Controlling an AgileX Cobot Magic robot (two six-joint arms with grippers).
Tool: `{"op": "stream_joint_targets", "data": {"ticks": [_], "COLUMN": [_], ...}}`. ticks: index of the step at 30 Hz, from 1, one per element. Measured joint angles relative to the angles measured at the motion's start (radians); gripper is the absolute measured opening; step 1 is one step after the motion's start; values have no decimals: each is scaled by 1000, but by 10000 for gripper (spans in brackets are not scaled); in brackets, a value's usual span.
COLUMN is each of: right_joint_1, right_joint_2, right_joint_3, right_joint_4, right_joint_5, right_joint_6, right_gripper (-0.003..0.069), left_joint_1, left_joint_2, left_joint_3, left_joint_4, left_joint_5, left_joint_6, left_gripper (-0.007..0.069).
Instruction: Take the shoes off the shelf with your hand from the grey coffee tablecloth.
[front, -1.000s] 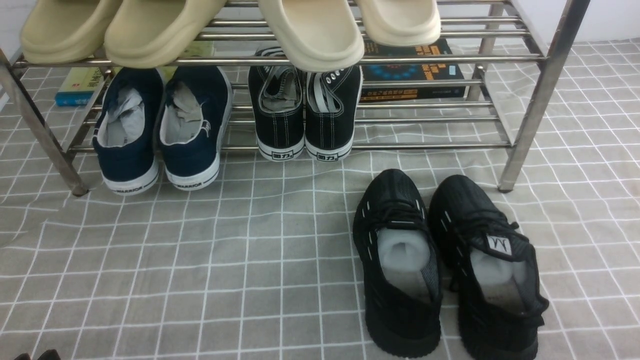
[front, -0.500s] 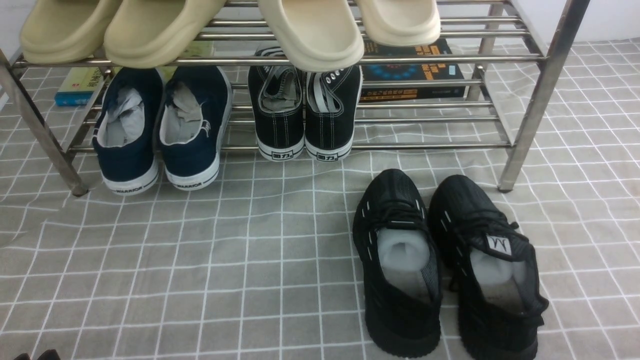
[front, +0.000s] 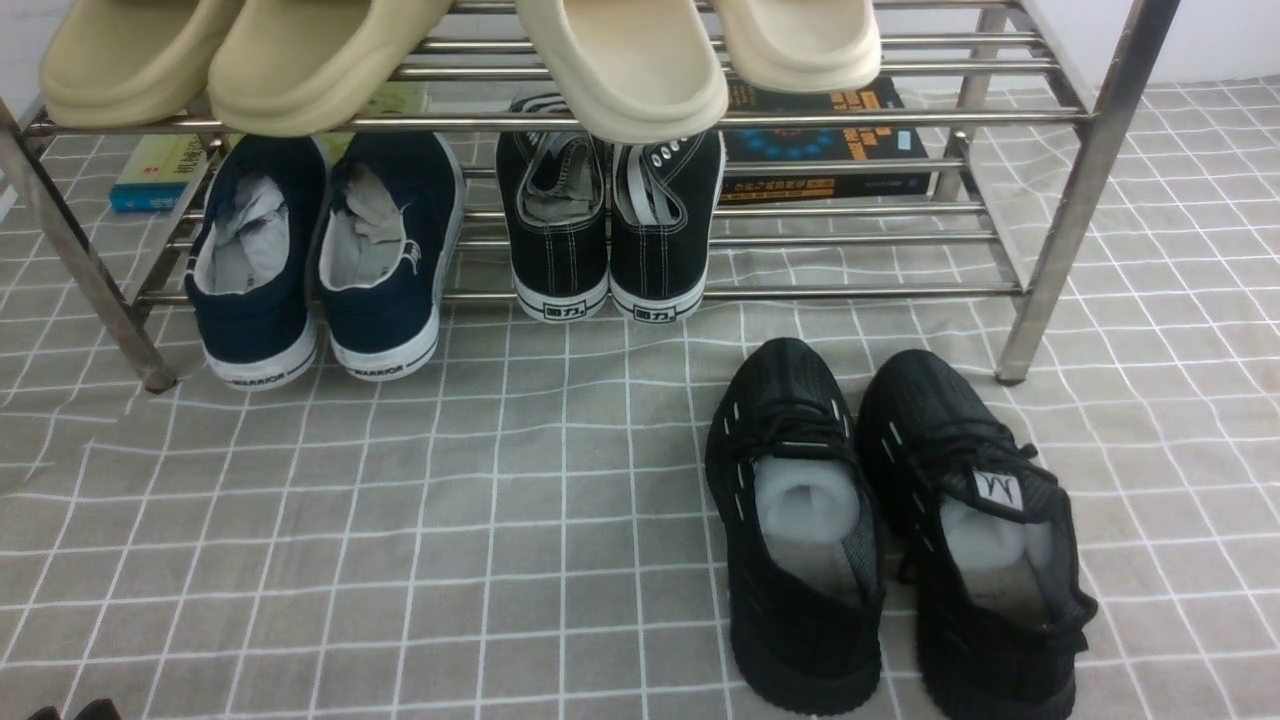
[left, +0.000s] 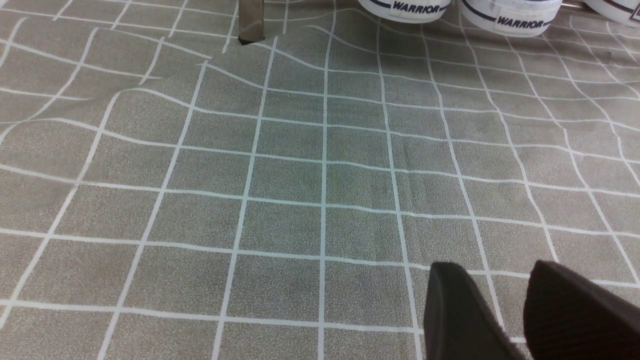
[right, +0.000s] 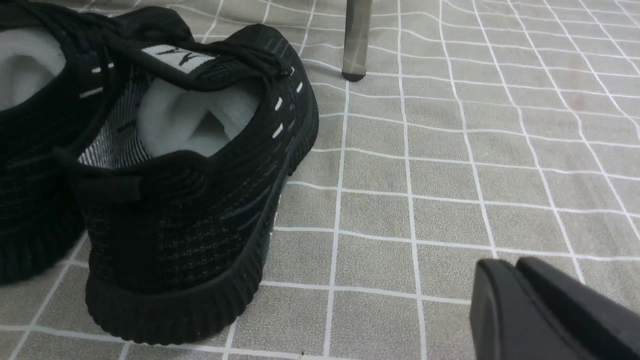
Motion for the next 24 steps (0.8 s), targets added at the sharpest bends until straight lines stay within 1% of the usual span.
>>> {"op": "stream_joint_targets", "data": {"ticks": [24], "right_joint_1": [0], "right_joint_2": [0], "right_joint_3": [0], "right_joint_4": [0], "right_joint_5": [0], "right_joint_6": [0], "right_gripper": [93], "left_joint_1": [0], "left_joint_2": [0], "left_joint_3": [0], "left_joint_4": [0], "left_joint_5": [0], "left_joint_6": [0], "left_gripper": [239]}}
